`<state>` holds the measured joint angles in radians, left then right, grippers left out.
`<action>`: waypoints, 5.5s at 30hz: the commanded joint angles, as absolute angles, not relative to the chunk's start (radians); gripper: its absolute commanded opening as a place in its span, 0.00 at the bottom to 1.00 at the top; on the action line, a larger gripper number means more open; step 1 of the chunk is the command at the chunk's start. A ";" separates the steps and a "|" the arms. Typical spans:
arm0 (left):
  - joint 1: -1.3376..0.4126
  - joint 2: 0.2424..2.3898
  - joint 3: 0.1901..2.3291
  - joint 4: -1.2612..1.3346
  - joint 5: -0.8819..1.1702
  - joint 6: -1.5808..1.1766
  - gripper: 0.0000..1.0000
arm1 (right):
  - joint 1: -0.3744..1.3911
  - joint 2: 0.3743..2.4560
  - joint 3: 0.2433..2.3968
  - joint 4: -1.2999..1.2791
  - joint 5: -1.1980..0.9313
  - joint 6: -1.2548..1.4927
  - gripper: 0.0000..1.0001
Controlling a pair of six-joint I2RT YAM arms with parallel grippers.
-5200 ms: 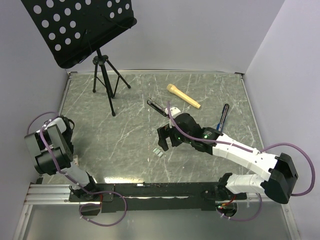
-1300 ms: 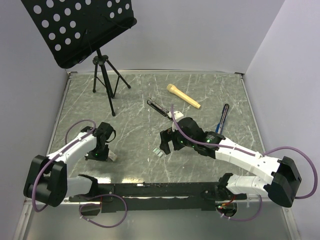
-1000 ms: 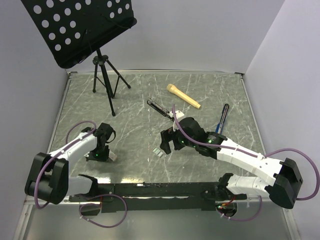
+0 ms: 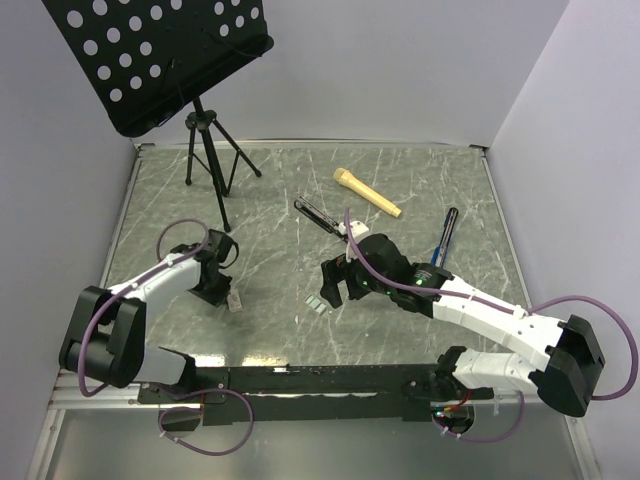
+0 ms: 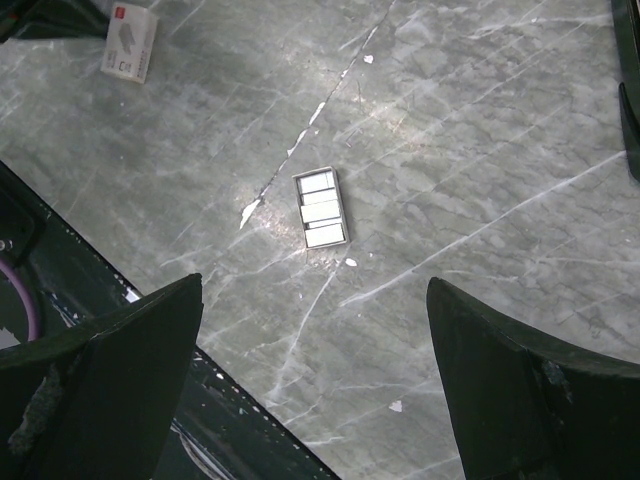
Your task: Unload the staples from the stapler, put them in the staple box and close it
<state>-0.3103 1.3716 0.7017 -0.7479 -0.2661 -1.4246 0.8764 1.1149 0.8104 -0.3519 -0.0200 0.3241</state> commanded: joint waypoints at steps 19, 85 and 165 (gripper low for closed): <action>-0.374 1.402 0.696 -0.388 -0.127 -1.272 0.01 | 0.870 1.117 0.805 -0.318 -0.020 0.333 1.00; -0.434 1.307 0.655 -0.445 -0.063 -1.249 0.01 | 0.879 1.186 0.739 -0.203 -0.054 0.368 0.98; -0.031 1.035 0.678 -0.581 -0.023 -0.936 0.56 | 0.907 1.494 0.933 -0.221 -0.653 -0.774 0.89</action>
